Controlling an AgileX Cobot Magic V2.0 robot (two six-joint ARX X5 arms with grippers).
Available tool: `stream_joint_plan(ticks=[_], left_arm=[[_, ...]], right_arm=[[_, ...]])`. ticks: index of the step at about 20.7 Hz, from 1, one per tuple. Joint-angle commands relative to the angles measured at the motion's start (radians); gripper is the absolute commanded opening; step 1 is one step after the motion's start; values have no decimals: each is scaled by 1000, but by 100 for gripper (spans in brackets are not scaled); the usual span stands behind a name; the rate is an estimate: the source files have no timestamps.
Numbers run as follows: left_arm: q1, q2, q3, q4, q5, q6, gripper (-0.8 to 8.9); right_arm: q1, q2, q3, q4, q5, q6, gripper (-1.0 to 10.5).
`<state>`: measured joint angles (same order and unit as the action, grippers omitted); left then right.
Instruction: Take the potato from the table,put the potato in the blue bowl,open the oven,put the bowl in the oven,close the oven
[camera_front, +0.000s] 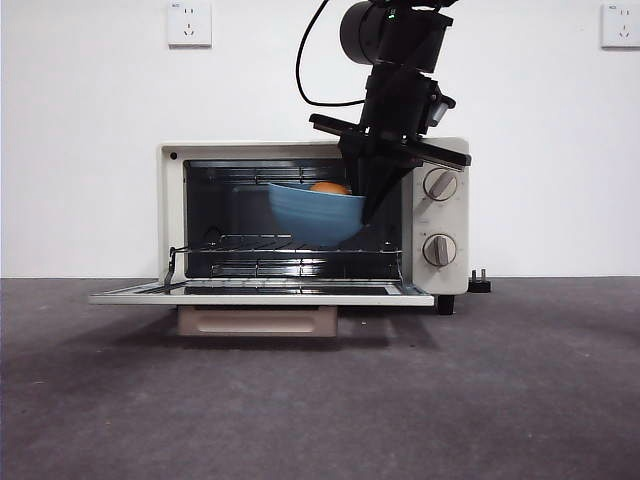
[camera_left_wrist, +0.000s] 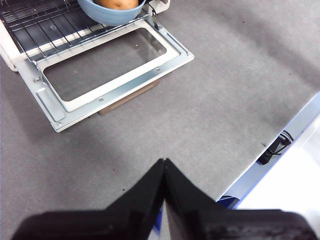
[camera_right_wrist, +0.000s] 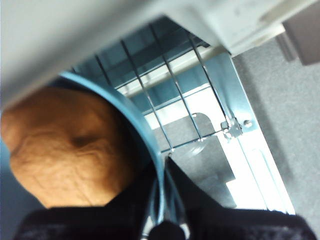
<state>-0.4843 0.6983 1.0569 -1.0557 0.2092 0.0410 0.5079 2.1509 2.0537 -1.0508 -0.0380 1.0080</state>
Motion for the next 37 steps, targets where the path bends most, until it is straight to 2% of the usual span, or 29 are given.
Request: stream_joint_plan(ticks=[1, 10, 13, 25, 29, 34, 37], left_arm=[[2, -2, -3, 0, 0, 4, -5], [2, -2, -3, -6, 0, 4, -5], [2, -2, -3, -6, 0, 4, -5], [2, -2, -3, -24, 0, 4, -5], [2, -2, -3, -24, 0, 4, -5], [2, -2, -3, -24, 0, 4, -5], [2, -2, -3, -24, 0, 4, -5]], right_arm=[[-4, 9, 6, 5, 3, 22, -12], [-5, 9, 6, 39, 12, 40, 13], [-5, 9, 6, 56, 11, 40, 135], [-4, 4, 59, 66, 12, 28, 133], [-4, 4, 94, 19, 12, 24, 133], [-3, 2, 132, -39, 12, -19, 132], [5, -3, 178, -80, 12, -100, 131]])
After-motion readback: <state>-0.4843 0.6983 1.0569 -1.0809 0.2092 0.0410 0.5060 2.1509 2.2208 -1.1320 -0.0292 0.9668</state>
